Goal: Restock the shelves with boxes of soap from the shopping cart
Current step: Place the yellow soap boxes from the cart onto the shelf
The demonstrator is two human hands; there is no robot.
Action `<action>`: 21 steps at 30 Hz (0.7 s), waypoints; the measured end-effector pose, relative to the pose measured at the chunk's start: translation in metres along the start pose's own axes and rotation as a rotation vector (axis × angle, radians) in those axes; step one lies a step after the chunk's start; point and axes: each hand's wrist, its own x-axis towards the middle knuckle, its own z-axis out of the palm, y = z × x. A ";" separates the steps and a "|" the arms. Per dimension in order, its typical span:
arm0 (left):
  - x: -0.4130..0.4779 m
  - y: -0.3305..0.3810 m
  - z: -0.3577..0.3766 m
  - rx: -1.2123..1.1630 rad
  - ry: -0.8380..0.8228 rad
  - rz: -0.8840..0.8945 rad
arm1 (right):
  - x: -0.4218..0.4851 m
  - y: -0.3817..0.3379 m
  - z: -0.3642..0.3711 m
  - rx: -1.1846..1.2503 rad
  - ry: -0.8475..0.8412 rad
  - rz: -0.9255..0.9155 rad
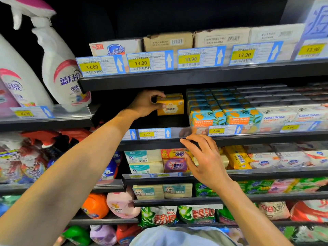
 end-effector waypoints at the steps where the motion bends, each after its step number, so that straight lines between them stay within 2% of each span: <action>1: 0.000 0.000 0.000 0.000 0.005 0.011 | 0.000 0.000 0.000 0.000 0.001 -0.003; 5: 0.000 0.000 0.001 -0.001 -0.006 0.041 | -0.001 -0.001 -0.001 -0.023 -0.009 -0.011; 12: 0.004 -0.010 0.000 -0.116 -0.050 -0.017 | 0.001 -0.008 -0.006 -0.071 -0.083 0.024; 21: 0.001 -0.004 -0.004 -0.096 -0.133 -0.064 | 0.008 -0.023 -0.018 -0.155 -0.185 0.091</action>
